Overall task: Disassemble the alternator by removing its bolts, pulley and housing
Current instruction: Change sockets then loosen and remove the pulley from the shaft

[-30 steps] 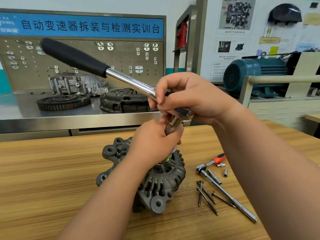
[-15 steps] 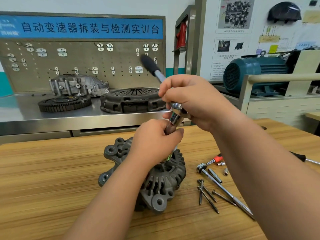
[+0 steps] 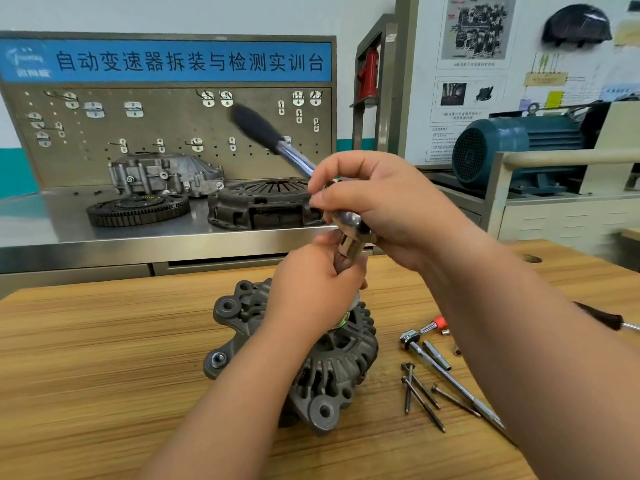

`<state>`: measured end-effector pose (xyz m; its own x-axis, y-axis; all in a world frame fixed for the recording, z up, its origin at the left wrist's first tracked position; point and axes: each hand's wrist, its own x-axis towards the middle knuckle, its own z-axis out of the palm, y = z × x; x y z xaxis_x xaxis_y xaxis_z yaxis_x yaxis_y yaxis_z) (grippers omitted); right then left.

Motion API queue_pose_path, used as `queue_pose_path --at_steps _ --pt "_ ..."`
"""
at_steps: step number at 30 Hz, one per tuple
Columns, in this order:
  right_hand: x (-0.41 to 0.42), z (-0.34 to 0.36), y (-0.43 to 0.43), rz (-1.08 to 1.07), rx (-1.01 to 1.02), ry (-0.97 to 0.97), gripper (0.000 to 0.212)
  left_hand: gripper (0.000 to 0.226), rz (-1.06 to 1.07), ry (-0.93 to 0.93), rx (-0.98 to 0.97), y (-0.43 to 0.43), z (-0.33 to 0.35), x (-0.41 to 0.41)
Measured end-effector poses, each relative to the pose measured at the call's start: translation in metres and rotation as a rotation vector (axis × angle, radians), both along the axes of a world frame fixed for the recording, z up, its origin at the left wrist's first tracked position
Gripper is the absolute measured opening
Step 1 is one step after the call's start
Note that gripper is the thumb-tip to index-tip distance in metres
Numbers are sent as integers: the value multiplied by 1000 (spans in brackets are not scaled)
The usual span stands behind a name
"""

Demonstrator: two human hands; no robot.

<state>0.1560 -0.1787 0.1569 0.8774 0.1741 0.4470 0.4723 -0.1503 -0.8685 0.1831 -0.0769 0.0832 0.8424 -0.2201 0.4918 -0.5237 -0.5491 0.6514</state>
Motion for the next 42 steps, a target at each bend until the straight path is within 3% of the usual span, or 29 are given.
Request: queue_pose_path --at_steps 4,7,10,17,21,23,26,31,34,37,42 --pt "-2 -8 12 -360 225 34 27 44 54 -3 37 -4 1 -4" --pt "0 -9 10 -425 263 41 25 42 25 -32 22 -5 0 -3" --pt "2 -7 6 -282 161 24 29 36 -9 -24 -12 -4 -1 0" --pt "7 1 -15 319 -67 4 33 32 -76 49 -49 1 1 1" --pt "4 -1 -20 437 -69 15 37 33 -43 45 19 0 1 1" --pt "2 -1 -16 366 -53 -18 33 37 -23 15 24 -2 2 -2" --pt "-2 -3 -3 132 39 -22 27 25 -4 26 -3 -2 3 -4" --pt "-4 -16 16 -367 330 -3 23 49 48 22 73 -4 7 -10" --pt "-4 -21 14 -458 399 -32 22 40 54 14 86 -6 8 -9" --pt "-3 -19 8 -350 322 -5 24 38 1 24 6 -3 4 -4" --pt "7 -8 -4 40 178 52 22 44 -77 80 -53 -2 6 -6"
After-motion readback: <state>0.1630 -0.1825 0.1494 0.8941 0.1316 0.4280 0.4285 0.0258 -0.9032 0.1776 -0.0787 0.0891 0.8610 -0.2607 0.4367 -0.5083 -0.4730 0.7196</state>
